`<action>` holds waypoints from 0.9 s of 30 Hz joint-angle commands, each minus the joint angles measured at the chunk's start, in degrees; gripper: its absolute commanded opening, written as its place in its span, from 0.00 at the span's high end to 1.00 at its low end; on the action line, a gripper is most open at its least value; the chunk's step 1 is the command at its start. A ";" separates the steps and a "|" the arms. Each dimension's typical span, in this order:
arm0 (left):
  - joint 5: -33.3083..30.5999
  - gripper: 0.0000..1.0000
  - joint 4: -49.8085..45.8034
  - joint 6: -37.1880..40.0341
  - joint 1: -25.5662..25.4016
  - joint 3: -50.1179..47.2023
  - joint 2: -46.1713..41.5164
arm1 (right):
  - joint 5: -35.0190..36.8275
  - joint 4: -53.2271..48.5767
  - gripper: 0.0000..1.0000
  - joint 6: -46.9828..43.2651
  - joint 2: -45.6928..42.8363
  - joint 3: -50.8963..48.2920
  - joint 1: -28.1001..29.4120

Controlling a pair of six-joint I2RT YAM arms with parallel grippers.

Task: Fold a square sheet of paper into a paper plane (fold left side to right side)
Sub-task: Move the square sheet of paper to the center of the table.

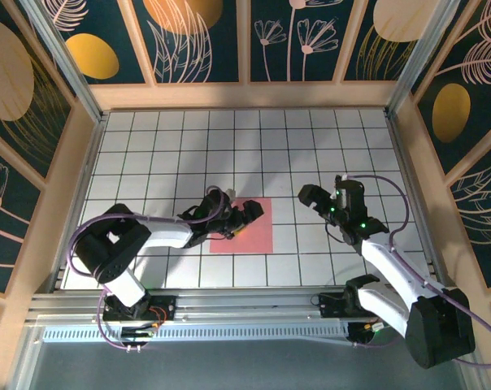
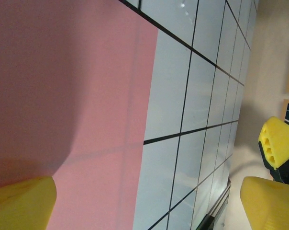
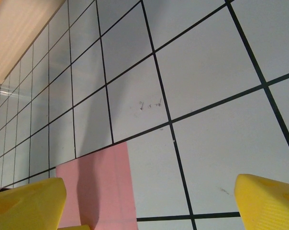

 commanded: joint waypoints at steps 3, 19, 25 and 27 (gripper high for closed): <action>-1.66 0.01 -0.93 -5.88 -3.00 2.69 4.47 | 1.48 -1.19 0.08 -1.69 1.20 2.04 -0.60; -7.50 0.01 -9.22 0.99 -1.27 5.04 -7.82 | -0.66 -5.09 0.14 -7.49 12.56 9.47 2.79; -7.69 0.01 -14.77 3.88 1.97 -1.68 -16.27 | 2.67 -5.57 0.14 -8.36 20.19 14.21 9.19; -7.09 0.01 -16.69 5.09 2.55 -3.44 -18.16 | 3.77 -5.90 0.13 -8.87 23.22 16.33 11.33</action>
